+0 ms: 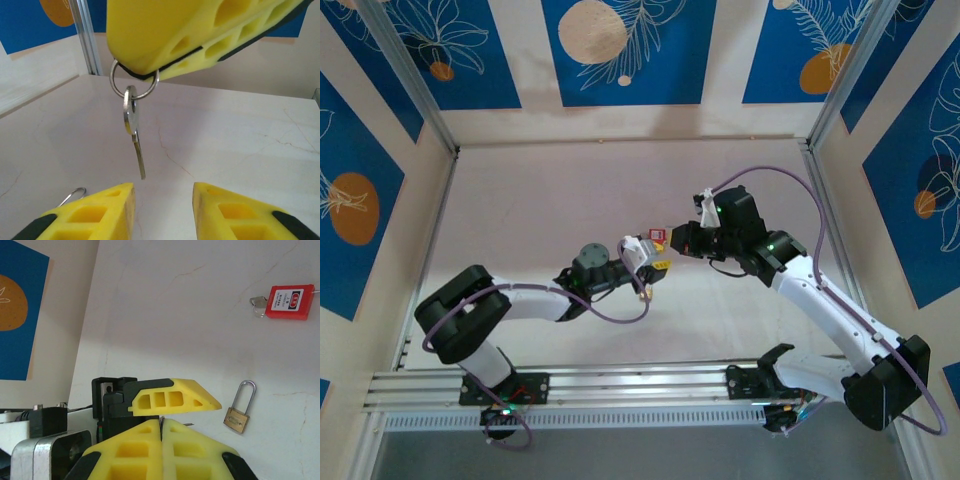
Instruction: Unlock with the key
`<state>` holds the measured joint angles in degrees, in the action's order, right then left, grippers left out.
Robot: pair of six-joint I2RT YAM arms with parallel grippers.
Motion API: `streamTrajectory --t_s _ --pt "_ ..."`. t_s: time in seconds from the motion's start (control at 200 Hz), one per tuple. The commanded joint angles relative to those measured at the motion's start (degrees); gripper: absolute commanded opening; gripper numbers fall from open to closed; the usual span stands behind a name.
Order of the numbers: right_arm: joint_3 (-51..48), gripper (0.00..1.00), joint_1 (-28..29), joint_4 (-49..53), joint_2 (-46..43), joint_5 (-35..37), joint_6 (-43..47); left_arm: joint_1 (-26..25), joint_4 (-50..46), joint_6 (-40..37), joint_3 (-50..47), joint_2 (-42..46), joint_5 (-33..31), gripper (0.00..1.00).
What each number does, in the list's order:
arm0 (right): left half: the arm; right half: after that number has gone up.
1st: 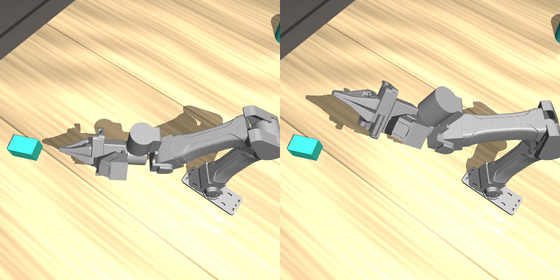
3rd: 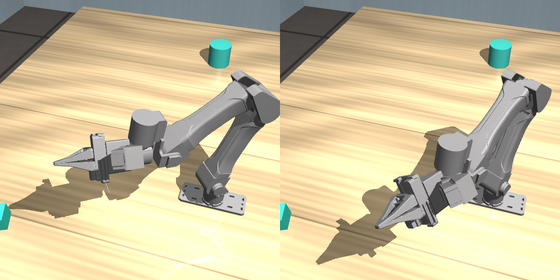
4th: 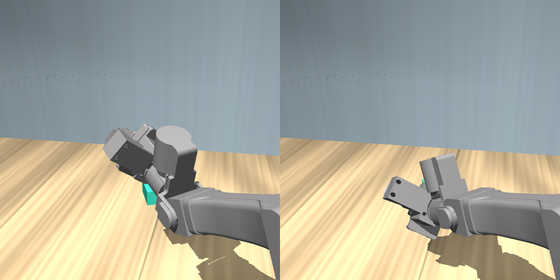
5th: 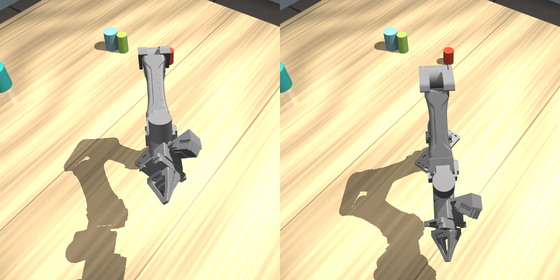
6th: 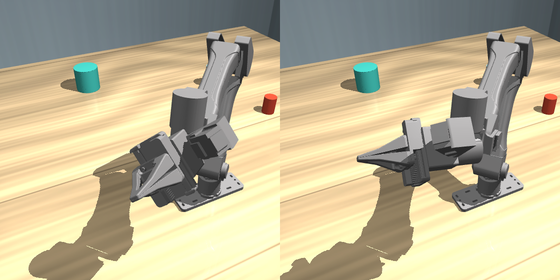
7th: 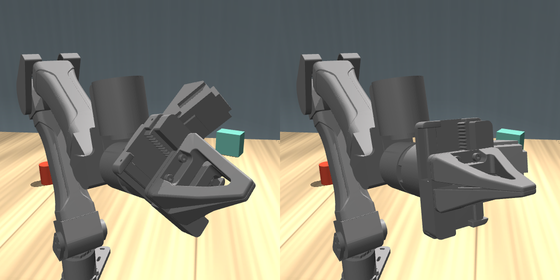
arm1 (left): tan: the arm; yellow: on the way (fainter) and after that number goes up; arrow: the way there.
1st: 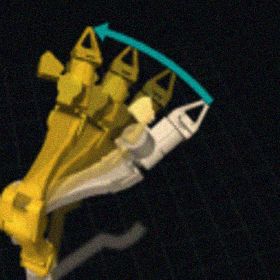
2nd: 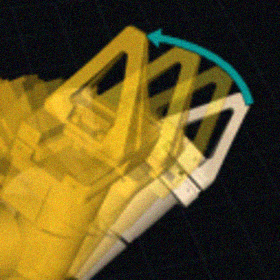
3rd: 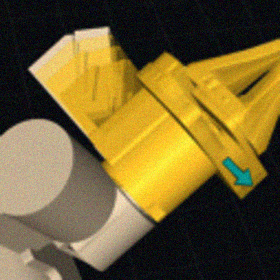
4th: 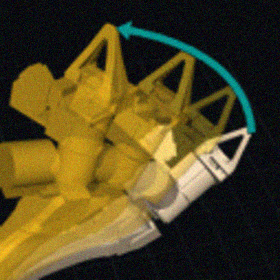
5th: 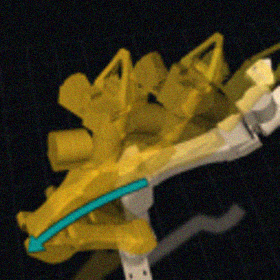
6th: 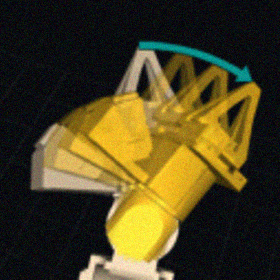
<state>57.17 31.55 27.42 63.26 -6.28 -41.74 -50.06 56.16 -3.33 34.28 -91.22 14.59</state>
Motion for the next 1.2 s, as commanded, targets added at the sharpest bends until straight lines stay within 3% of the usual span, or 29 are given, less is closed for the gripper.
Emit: streamTrajectory --t_s 0.0,0.235,0.765,1.196 --pt "-1.3 0.00 0.4 -0.4 -1.1 -0.9 -0.9 -0.3 2.8 0.9 1.4 -0.4 0.9 0.33" --pt "-2.1 0.00 0.4 -1.1 -0.9 -1.2 -1.1 -0.3 3.0 1.3 1.7 0.3 1.1 0.28" --pt "-3.2 0.00 0.1 -1.1 -1.0 -0.7 -0.8 -0.3 1.7 1.1 1.8 0.6 1.6 0.06" --pt "-4.7 0.00 -1.7 -0.7 -2.3 -0.5 -0.6 -0.3 2.2 0.1 1.3 0.9 0.8 0.00"
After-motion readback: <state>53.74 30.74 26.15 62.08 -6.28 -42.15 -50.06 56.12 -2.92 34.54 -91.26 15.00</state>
